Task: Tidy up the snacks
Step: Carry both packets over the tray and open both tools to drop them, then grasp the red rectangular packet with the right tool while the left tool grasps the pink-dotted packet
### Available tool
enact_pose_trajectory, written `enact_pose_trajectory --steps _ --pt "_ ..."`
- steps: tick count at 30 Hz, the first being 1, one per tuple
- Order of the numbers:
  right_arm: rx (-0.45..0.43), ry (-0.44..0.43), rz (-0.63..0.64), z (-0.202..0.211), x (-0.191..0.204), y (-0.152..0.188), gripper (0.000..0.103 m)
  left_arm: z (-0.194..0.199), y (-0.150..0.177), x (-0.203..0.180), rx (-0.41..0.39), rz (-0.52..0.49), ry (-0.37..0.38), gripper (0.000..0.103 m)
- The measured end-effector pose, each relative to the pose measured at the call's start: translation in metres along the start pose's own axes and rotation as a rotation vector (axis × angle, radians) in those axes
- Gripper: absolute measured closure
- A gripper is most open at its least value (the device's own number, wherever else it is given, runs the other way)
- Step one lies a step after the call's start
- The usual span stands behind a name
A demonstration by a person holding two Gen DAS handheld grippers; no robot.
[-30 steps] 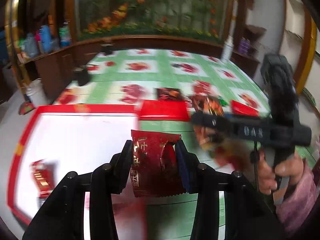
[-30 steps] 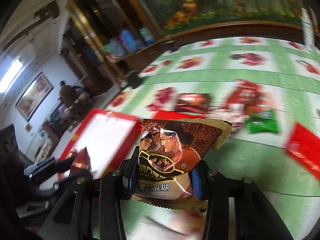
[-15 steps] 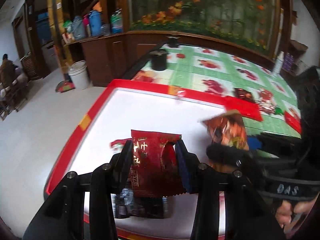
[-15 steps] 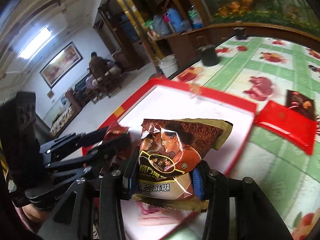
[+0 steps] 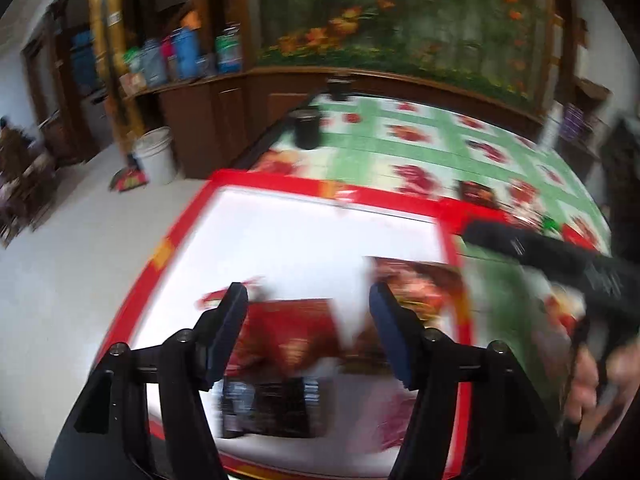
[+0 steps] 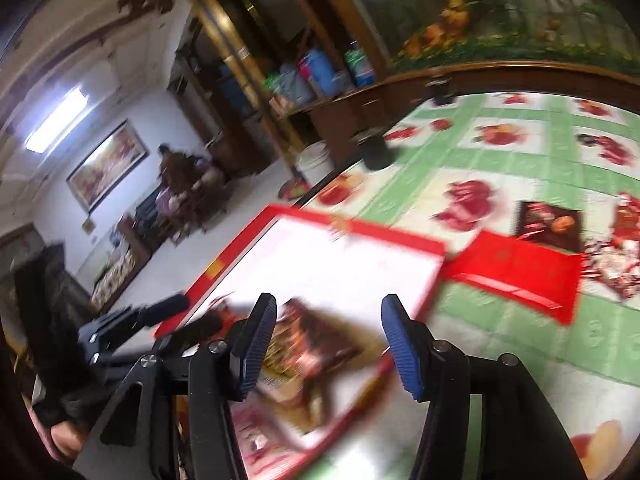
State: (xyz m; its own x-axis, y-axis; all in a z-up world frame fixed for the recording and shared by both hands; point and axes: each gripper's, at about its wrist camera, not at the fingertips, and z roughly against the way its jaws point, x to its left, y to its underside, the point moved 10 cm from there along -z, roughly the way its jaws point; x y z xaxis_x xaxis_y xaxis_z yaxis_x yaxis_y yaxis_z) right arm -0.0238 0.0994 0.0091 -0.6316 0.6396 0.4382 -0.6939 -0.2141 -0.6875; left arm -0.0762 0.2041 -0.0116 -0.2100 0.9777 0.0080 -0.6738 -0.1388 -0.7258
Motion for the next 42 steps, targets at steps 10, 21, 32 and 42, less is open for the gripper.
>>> enact_pose_trajectory --steps 10,21,32,42 --pt "-0.074 0.112 -0.221 0.052 -0.139 -0.032 0.046 0.013 0.005 -0.118 0.002 -0.258 0.185 0.033" --pt "-0.145 0.236 -0.294 0.099 -0.204 -0.042 0.046 0.022 0.034 -0.188 0.05 -0.423 0.328 0.033" --pt "0.075 0.512 -0.096 0.163 -0.286 0.005 0.033 0.029 0.065 -0.222 0.02 -0.812 0.389 0.034" --pt "0.16 0.526 0.058 0.182 -0.299 0.029 0.021 0.017 0.069 -0.256 -0.003 -1.077 0.421 0.034"
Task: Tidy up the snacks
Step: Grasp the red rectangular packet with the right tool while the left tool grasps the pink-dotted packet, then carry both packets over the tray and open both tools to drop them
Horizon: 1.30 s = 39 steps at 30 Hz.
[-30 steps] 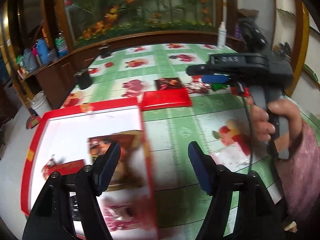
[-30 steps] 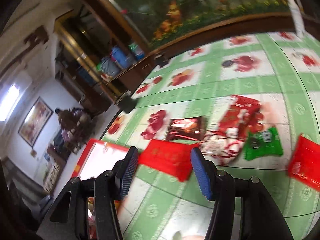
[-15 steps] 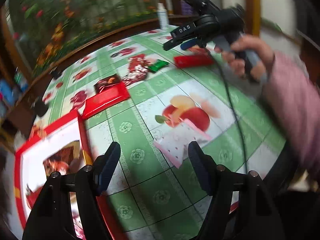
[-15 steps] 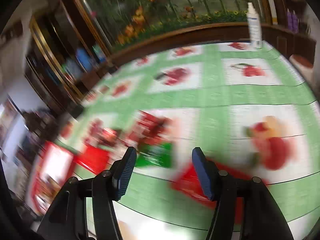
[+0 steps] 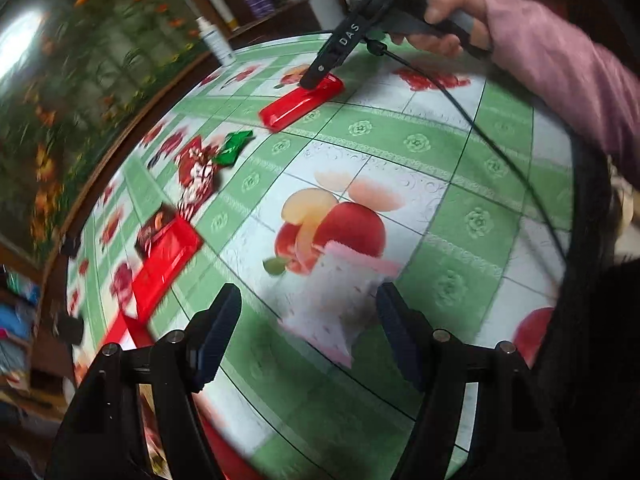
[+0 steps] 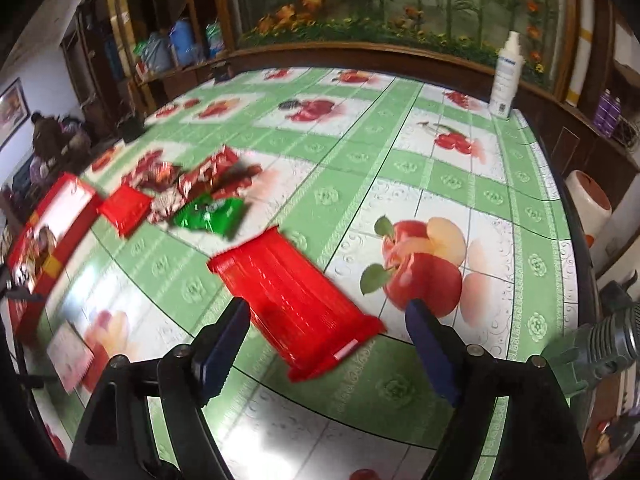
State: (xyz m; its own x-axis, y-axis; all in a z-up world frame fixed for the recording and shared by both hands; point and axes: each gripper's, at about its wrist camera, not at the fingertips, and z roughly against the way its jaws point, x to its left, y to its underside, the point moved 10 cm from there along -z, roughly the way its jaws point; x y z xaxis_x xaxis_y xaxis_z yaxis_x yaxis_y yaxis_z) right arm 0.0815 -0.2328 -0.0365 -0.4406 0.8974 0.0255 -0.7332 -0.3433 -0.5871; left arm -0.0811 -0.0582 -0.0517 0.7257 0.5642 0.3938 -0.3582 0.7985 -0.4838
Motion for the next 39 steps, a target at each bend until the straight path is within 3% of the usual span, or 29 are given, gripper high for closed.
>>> enact_pose_trajectory --steps 6,12,14,15,16,18,23,34,39 --pt "0.032 -0.035 0.108 -0.018 0.019 0.003 0.02 -0.018 -0.004 -0.007 0.011 -0.036 0.107 0.033" --pt "0.027 -0.057 0.118 -0.038 0.024 -0.004 0.012 -0.024 -0.008 -0.004 0.01 0.046 0.171 0.033" --pt "0.02 -0.072 0.094 -0.036 0.024 -0.005 0.019 -0.027 -0.007 -0.001 0.017 0.099 0.187 0.033" --pt "0.015 -0.084 0.088 -0.034 0.026 -0.005 0.031 -0.028 -0.006 0.001 0.02 0.124 0.197 0.033" --pt "0.015 -0.089 0.09 -0.032 0.028 -0.006 0.037 -0.028 -0.005 0.001 0.022 0.149 0.207 0.033" --pt "0.018 -0.102 0.083 -0.03 0.033 -0.006 0.054 -0.028 -0.002 0.002 0.019 0.206 0.238 0.044" --pt "0.032 -0.173 0.079 -0.028 0.059 -0.005 0.055 -0.026 0.005 0.007 0.014 0.341 0.274 0.061" --pt "0.037 -0.322 -0.029 -0.03 0.111 -0.01 0.056 -0.017 0.017 0.019 0.033 0.599 0.253 0.066" --pt "0.037 -0.397 -0.094 -0.029 0.124 -0.012 0.056 -0.003 0.027 0.045 -0.054 0.791 0.283 0.069"
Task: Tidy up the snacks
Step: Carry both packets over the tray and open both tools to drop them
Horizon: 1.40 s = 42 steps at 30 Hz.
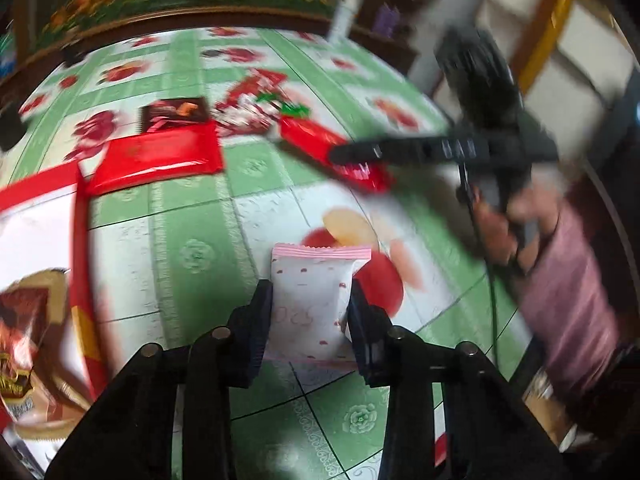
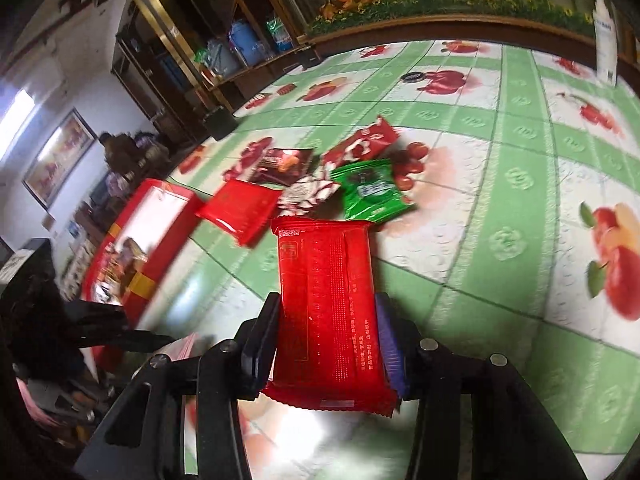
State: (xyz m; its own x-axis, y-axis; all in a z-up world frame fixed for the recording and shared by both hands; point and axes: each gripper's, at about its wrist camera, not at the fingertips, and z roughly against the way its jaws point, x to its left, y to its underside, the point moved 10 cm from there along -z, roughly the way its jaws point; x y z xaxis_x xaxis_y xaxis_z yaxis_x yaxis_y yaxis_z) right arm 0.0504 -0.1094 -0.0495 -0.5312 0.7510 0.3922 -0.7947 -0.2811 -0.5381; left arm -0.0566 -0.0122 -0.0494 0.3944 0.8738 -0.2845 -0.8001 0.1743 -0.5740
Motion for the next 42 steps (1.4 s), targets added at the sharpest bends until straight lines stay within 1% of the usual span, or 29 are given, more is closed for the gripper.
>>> enact_pose_trajectory --steps 4,7,11,13,16,22,23,28,31,33,35,36,37,38,39,41,42 --pt "-0.019 -0.082 -0.014 0.0 0.021 -0.004 0.056 0.018 -0.003 0.013 -0.049 0.041 -0.027 0.069" --pt "-0.044 -0.154 -0.006 0.0 0.044 -0.009 0.056 0.039 -0.005 0.02 -0.103 0.062 -0.047 0.069" --pt "-0.064 -0.257 -0.002 -0.008 0.085 -0.019 0.056 0.071 -0.008 0.042 -0.177 0.073 -0.128 0.069" --pt "-0.067 -0.298 0.002 -0.016 0.106 -0.023 0.057 0.084 -0.008 0.055 -0.197 0.088 -0.171 0.069" --pt "-0.044 -0.334 0.015 -0.037 0.141 -0.026 0.057 0.102 -0.004 0.083 -0.218 0.129 -0.239 0.069" --pt "0.017 -0.383 0.088 -0.081 0.213 -0.023 0.057 0.132 0.017 0.148 -0.237 0.237 -0.42 0.069" --pt "0.018 -0.386 0.1 -0.085 0.221 -0.024 0.057 0.137 0.021 0.16 -0.241 0.256 -0.46 0.069" --pt "0.027 -0.4 0.141 -0.104 0.257 -0.024 0.054 0.146 0.036 0.188 -0.236 0.308 -0.536 0.069" --pt "0.033 -0.445 0.149 -0.105 0.269 -0.024 0.053 0.149 0.043 0.201 -0.232 0.331 -0.575 0.068" --pt "0.037 -0.464 0.164 -0.107 0.275 -0.023 0.047 0.149 0.046 0.206 -0.228 0.347 -0.597 0.068" --pt "0.053 -0.478 0.167 -0.108 0.277 -0.021 0.045 0.151 0.047 0.21 -0.225 0.361 -0.623 0.068" --pt "0.051 -0.489 0.163 -0.107 0.276 -0.021 0.044 0.152 0.048 0.211 -0.228 0.365 -0.635 0.065" --pt "0.05 -0.502 0.158 -0.105 0.275 -0.021 0.043 0.155 0.048 0.213 -0.233 0.373 -0.655 0.06" --pt "0.049 -0.508 0.154 -0.103 0.273 -0.022 0.039 0.159 0.049 0.216 -0.24 0.385 -0.685 0.048" --pt "0.044 -0.509 0.15 -0.101 0.269 -0.022 0.036 0.163 0.048 0.218 -0.254 0.392 -0.708 0.043" --pt "0.014 -0.473 0.145 -0.098 0.259 -0.029 0.036 0.175 0.044 0.217 -0.303 0.388 -0.75 0.043" --pt "0.005 -0.459 0.134 -0.095 0.252 -0.031 0.036 0.178 0.041 0.215 -0.315 0.382 -0.759 0.042"
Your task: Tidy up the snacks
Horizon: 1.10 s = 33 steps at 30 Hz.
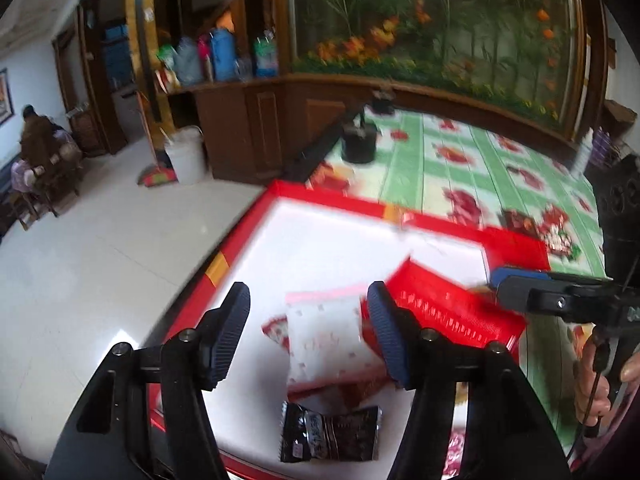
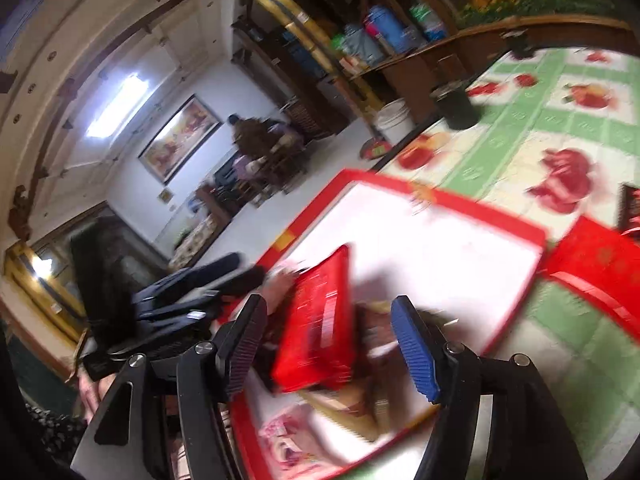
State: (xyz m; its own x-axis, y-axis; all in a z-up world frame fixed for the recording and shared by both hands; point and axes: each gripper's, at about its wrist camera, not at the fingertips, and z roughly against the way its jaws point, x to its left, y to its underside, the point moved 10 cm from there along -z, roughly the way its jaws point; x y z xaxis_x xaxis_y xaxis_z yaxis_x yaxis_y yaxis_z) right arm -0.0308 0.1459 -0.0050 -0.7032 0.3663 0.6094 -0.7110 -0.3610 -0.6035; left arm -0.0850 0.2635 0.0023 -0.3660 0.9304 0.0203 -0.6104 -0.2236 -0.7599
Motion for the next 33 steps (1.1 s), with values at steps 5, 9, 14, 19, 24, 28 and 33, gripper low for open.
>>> enact_pose_trajectory --steps 5,9,14,19,24,28,33 --pt "-0.076 0.126 -0.052 0.035 -0.043 -0.016 0.036 0.013 -0.017 -0.033 -0.053 -0.071 0.045 0.033" --pt "-0.142 0.295 -0.083 0.085 -0.088 -0.028 0.036 0.013 -0.023 -0.086 -0.051 -0.182 0.112 0.029" --pt "-0.199 0.508 -0.158 0.146 -0.152 -0.028 0.034 0.002 -0.032 -0.149 -0.046 -0.327 0.184 0.029" --pt "-0.244 0.602 -0.309 0.183 -0.204 -0.019 0.033 -0.021 -0.043 -0.198 -0.025 -0.432 0.26 0.03" --pt "-0.188 0.653 -0.346 0.168 -0.224 -0.014 0.03 -0.044 -0.051 -0.218 0.028 -0.431 0.306 0.03" --pt "-0.145 0.733 -0.276 0.154 -0.221 -0.012 0.023 -0.06 -0.057 -0.226 0.059 -0.409 0.304 0.03" --pt "-0.086 0.813 -0.158 0.141 -0.216 -0.006 0.02 -0.09 -0.059 -0.238 0.138 -0.366 0.297 0.03"
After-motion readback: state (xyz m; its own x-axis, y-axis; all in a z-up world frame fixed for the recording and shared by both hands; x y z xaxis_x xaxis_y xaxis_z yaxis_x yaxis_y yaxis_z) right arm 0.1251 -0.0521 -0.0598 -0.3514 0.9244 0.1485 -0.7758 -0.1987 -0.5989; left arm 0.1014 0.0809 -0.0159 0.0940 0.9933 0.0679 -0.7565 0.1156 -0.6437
